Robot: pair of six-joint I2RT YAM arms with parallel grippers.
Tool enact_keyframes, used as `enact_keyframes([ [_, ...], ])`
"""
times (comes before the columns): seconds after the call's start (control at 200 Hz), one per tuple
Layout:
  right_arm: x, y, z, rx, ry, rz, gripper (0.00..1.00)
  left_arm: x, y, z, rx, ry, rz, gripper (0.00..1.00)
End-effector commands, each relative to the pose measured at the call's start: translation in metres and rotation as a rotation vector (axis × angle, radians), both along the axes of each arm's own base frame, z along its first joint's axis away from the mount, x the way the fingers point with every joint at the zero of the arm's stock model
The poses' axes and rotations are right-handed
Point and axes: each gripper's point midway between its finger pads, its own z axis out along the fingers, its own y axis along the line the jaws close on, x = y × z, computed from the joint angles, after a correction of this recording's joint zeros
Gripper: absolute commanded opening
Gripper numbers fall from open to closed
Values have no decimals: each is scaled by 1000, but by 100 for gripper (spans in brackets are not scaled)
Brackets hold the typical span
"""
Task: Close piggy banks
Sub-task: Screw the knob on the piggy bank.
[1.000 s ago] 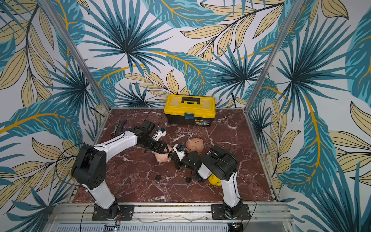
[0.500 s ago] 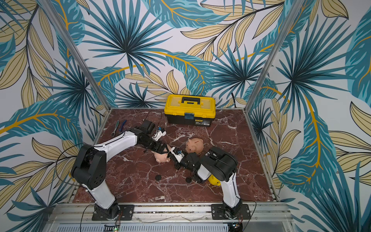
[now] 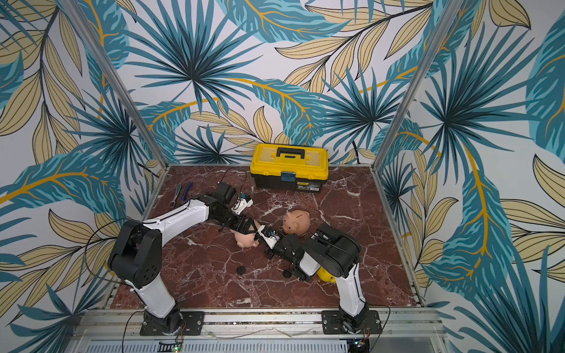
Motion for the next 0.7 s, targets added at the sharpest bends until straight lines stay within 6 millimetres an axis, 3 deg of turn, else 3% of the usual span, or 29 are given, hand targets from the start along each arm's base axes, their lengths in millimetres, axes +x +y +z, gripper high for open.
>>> enact_keyframes([
  [0.0, -6, 10, 21, 142, 95, 19, 0, -10, -4, -7, -16, 28, -24, 98],
  [0.295, -4, 9, 40, 305, 244, -9, 0, -13, -3, -8, -12, 28, -27, 98],
  [0.696, 3, 11, 48, 395, 358, -21, 0, -12, -2, -8, -7, 23, -24, 98],
])
